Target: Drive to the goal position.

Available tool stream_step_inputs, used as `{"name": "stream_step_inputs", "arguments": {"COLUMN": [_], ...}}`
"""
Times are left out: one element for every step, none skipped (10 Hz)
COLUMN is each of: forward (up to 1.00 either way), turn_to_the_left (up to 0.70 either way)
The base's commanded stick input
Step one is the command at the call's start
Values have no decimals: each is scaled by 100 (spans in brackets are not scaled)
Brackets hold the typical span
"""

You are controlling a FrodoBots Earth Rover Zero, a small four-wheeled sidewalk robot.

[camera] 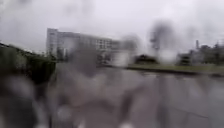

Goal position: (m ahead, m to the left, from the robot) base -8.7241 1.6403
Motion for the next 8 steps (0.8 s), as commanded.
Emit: {"name": "stream_step_inputs", "arguments": {"forward": [0, 0, 0, 0, 0, 0, 0, 0], "turn_to_the_left": [-45, -45, -45, -45, -45, -45, -45, -45]}}
